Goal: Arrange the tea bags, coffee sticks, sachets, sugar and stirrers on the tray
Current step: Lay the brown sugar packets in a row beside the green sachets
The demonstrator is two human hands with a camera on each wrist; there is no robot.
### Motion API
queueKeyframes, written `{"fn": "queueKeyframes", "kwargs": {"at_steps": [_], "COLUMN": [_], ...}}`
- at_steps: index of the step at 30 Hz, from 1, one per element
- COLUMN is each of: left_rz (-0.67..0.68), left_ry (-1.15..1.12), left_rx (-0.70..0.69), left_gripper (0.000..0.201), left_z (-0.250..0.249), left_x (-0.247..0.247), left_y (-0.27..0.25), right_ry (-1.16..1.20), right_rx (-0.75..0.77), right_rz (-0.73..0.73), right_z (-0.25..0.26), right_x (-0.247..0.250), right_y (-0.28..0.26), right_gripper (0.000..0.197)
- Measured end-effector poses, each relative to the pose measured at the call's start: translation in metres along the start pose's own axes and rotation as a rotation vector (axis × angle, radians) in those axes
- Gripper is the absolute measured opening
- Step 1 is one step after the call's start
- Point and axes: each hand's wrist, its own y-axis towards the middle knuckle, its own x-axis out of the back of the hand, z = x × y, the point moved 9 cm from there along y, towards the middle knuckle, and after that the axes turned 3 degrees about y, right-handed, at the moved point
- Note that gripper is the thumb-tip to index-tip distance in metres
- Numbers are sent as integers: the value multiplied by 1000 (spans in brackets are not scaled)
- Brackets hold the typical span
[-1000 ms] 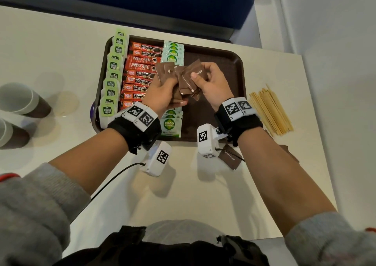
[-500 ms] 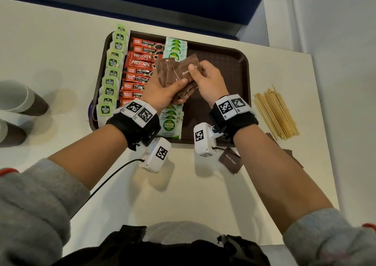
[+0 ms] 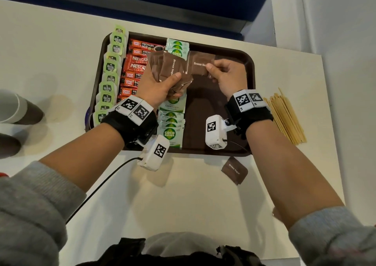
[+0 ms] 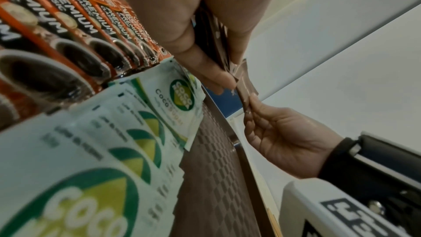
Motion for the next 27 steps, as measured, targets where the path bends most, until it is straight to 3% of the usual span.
{"fn": "queueKeyframes", "kwargs": {"at_steps": [4,7,12,16,20,23,27], "left_rz": [-46,-69,-36,-22,-14,-6,-6], "left_ry": [-1,-11,-23,-33,-29,-17,-21], "left_rx": [6,15,45,55,43,34,34], "left_gripper": [39,39,36,29,21,20,18], "left_z": [0,0,1,-1,-4,-6,-8], "left_x": [5,6,1,-3,-7,-9,-9], "left_y": [9,12,18,20,21,21,23], "right_ry": [-103,-233,-267,-331,-382,-372,-431], "right_rx": [-98,-139,-177,-86,0,14,19], "right_rz": [-47,-19,-59,-88,-1,20,10], "right_z": [-18,-27,-35,-27,-22,-22,-21], "right_x": [6,5,5,5,-10,-14,-19], "right_y": [21,32,41,48,50,52,60], "right_gripper": [9,29,32,39,32,23,28]}}
